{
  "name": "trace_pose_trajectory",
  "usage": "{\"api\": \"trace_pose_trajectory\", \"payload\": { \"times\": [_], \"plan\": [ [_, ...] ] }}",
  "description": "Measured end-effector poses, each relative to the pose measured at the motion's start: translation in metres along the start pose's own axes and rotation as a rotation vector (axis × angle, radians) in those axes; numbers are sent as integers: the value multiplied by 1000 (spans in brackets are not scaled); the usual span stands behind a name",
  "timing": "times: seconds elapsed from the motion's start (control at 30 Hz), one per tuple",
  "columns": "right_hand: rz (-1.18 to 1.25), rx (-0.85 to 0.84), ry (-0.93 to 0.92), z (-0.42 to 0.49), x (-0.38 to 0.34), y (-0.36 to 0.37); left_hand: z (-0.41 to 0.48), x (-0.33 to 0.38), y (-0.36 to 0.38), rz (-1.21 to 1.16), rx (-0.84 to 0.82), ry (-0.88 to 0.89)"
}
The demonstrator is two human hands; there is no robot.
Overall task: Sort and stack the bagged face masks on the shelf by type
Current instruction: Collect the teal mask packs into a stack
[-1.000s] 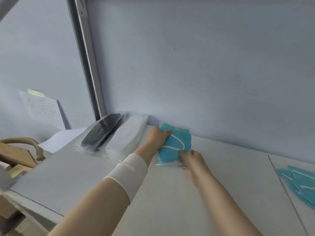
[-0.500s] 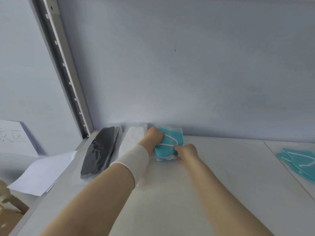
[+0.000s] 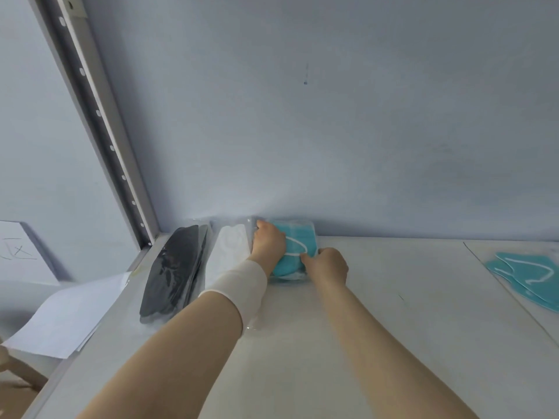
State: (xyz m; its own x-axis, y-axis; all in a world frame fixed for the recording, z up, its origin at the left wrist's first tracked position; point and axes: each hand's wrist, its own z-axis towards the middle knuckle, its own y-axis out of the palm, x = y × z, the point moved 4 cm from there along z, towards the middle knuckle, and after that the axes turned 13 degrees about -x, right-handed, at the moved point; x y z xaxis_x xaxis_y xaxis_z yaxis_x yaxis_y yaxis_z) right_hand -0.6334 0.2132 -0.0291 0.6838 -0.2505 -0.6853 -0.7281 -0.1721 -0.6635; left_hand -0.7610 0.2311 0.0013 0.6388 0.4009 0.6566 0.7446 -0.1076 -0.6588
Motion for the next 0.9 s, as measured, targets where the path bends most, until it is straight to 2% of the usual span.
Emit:
{"api": "trace_pose_trajectory", "payload": {
  "times": [0.33,0.43,0.53,0.63,0.7,0.9],
  "plan": [
    [-83,26,37,0,0,4,-4,-1,7,149,114,131],
    [-109,3,35,-4,-3,-13,-7,7,5,384,165,158],
    [-238,108,-32,-5,-4,-47,-11,22,3,604,224,262],
    [-502,159,-131,-5,8,-79,-18,45,17,805,199,396],
    [-633,155,-167,-4,25,-97,-23,63,35,842,136,453],
    [-844,150,-127,-14,104,-172,-59,138,118,912,13,594]
  ]
}}
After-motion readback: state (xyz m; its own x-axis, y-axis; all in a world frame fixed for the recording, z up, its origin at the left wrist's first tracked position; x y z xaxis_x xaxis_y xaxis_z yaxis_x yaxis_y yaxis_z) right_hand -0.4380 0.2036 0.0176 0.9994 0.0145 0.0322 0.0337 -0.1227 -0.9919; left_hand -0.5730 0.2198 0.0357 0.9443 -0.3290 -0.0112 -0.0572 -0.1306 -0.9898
